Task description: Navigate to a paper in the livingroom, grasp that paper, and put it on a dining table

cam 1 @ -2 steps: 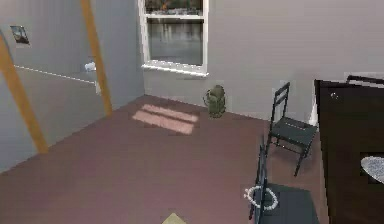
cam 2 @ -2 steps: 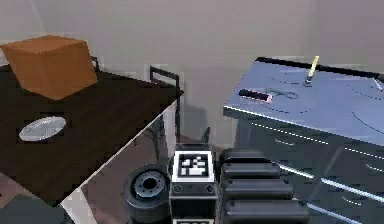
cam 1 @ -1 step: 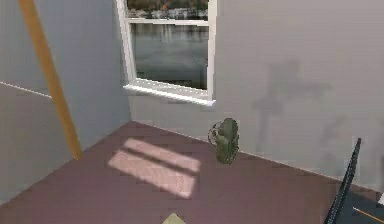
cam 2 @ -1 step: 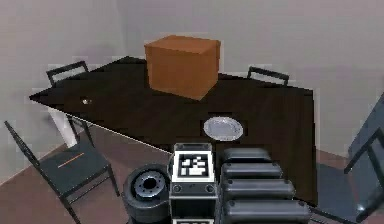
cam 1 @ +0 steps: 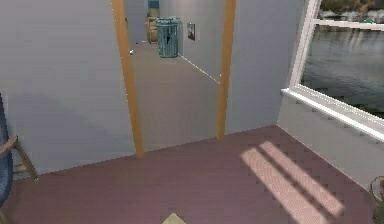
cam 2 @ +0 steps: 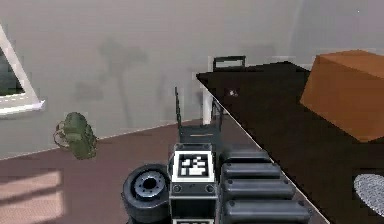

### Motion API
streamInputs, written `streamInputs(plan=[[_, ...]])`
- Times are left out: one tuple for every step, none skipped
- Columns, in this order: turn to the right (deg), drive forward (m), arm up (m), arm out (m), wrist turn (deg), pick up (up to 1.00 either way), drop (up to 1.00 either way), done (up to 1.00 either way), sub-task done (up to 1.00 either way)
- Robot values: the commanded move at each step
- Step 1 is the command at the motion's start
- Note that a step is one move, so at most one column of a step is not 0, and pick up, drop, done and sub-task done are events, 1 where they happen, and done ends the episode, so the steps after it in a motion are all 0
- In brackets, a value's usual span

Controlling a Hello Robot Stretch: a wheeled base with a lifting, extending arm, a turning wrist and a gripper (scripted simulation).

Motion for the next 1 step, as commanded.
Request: streamInputs(plan=[[-6.0,0.0,0.0,0.0,0.0,0.0,0.0,0.0,0.0]])
